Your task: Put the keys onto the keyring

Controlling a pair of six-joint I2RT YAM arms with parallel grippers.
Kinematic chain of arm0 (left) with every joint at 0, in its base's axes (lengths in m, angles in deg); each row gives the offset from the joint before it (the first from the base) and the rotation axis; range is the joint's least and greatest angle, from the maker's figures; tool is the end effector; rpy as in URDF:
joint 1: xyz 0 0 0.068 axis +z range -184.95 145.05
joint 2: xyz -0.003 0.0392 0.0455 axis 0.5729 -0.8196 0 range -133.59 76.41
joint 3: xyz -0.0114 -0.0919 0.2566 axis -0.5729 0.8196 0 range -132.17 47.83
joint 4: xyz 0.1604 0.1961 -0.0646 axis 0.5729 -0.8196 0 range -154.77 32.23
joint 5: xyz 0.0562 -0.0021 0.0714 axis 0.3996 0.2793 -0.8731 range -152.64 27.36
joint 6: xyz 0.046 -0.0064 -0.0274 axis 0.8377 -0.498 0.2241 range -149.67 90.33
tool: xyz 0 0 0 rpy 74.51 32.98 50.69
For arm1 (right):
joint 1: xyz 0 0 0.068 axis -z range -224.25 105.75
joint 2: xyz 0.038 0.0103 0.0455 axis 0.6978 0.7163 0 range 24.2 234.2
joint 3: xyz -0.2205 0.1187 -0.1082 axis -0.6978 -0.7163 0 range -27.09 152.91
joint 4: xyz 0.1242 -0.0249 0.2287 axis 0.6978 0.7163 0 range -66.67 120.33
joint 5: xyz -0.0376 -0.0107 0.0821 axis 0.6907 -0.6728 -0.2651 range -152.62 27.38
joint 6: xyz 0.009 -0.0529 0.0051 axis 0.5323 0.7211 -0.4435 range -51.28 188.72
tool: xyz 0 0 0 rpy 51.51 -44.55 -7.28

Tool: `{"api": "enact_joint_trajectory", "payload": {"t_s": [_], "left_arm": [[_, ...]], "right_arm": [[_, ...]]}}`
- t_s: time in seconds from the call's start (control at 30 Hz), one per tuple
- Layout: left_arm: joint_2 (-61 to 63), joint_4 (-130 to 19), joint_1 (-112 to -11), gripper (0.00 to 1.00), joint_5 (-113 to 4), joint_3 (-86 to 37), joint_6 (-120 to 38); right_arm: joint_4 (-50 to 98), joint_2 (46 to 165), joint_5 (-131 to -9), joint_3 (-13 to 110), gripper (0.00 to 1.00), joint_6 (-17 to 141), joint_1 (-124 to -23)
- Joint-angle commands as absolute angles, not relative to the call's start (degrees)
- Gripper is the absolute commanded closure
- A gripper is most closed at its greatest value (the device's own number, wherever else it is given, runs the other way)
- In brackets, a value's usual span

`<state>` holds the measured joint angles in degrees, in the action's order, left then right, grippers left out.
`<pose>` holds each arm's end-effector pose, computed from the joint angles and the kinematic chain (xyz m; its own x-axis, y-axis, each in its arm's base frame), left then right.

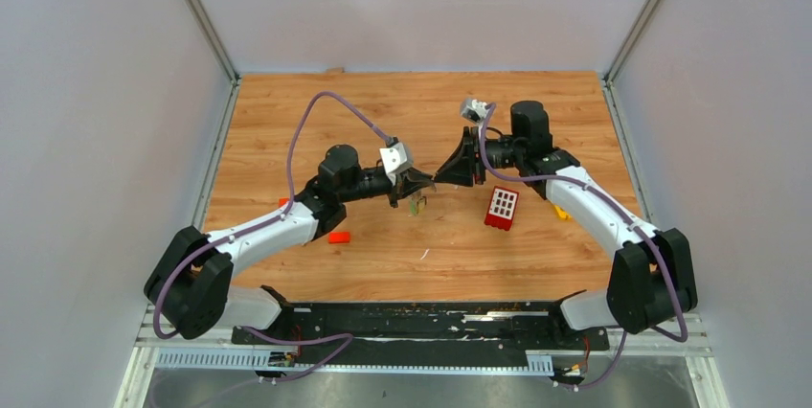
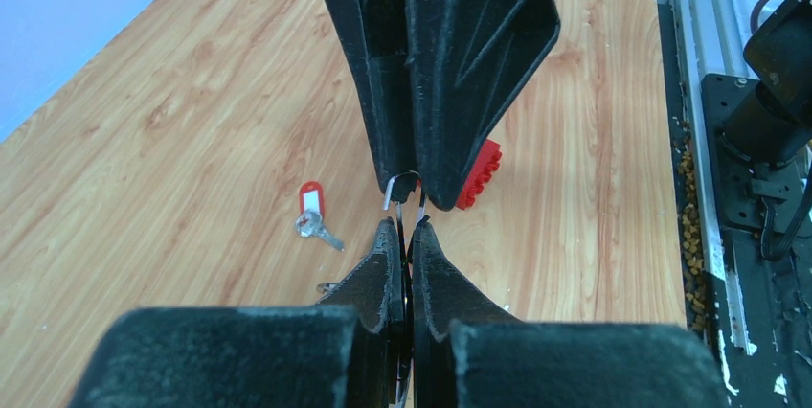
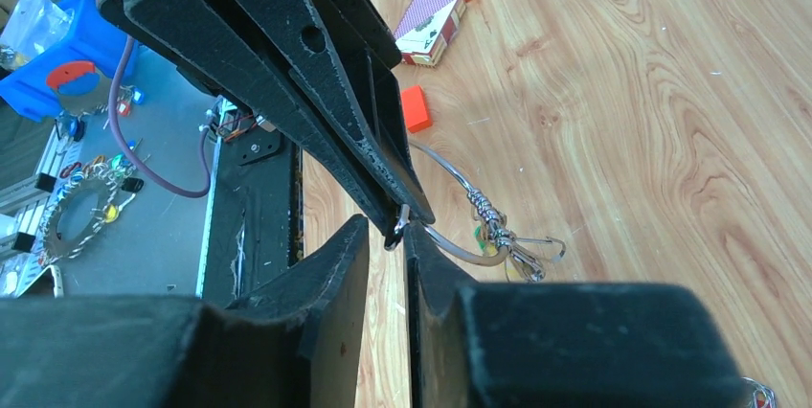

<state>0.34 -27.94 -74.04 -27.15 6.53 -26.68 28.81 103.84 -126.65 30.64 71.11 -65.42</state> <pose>0.2155 -0.2017 0.2703 -0.0168 0.0683 -0.9975 0.9645 0.2641 0.0019 0.2699 0.1389 0.2963 -0.3908 -0.1709 -0.9045 -0.9197 0.1129 0.3760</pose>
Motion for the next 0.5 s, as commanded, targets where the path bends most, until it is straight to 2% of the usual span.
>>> {"api": "enact_joint_trajectory", "payload": {"t_s": [0.0,0.1,0.23,0.33,0.37,0.4,0.47], "left_arm": [[1.4,-26.0,-74.5,1.00,-27.3,6.1,-24.9],[1.5,-26.2,-74.5,1.00,-27.4,6.1,-24.7],[1.6,-26.6,-74.6,1.00,-27.3,6.1,-24.2],[1.7,-28.0,-74.6,0.98,-25.9,5.6,-23.1],[1.8,-28.9,-74.5,0.94,-25.2,5.3,-22.5],[1.9,-30.1,-74.5,0.81,-24.5,5.0,-21.7],[2.3,-32.8,-74.6,0.65,-23.5,4.2,-19.7]], "right_arm": [[25.8,104.8,-128.9,33.2,0.81,69.7,-65.1],[25.8,105.1,-128.7,33.1,0.86,69.8,-65.2],[26.7,104.9,-127.7,33.3,0.99,70.9,-65.1],[29.4,103.6,-124.5,33.9,1.00,74.5,-65.2],[30.6,102.9,-123.1,34.3,1.00,76.2,-65.2],[31.9,102.2,-122.0,34.7,1.00,78.3,-65.1],[34.6,100.8,-120.1,35.4,1.00,82.9,-65.2]]}}
